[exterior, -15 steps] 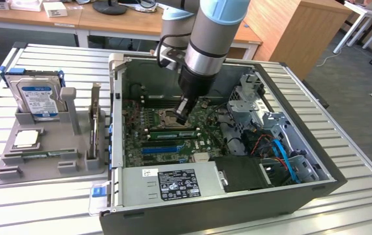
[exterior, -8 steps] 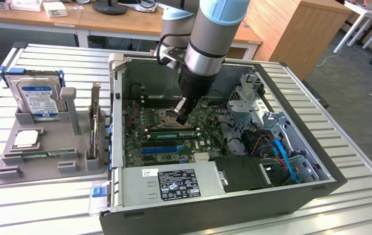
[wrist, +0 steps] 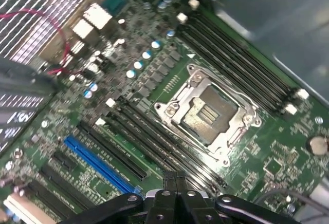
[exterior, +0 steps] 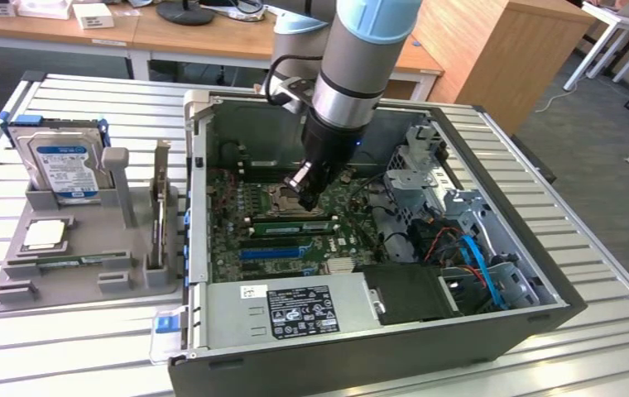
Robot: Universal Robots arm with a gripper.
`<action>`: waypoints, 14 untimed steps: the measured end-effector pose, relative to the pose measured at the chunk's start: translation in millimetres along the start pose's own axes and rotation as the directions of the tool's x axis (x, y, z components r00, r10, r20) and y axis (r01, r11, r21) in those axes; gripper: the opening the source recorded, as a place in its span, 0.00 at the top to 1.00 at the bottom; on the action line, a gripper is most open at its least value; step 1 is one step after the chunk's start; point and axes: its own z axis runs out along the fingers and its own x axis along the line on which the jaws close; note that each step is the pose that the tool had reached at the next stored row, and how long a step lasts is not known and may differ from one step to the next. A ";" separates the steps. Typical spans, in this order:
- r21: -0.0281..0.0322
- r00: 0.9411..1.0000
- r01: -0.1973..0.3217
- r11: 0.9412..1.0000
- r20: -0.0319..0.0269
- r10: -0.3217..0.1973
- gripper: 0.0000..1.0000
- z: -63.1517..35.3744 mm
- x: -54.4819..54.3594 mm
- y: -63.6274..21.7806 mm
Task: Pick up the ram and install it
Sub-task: 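Press down the ram until it locks into place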
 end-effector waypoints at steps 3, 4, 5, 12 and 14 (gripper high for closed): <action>0.000 0.998 -0.055 0.998 0.003 0.055 0.90 0.2 0.0 0.0; 0.001 0.997 -0.073 0.997 0.004 0.073 0.90 0.3 0.0 0.0; 0.001 0.996 -0.091 0.996 0.005 0.091 0.90 0.3 0.0 0.0; 0.001 0.976 -0.216 0.976 0.013 0.216 0.90 0.8 0.0 -0.1; 0.001 0.968 -0.251 0.968 0.015 0.251 0.90 0.9 0.0 -0.1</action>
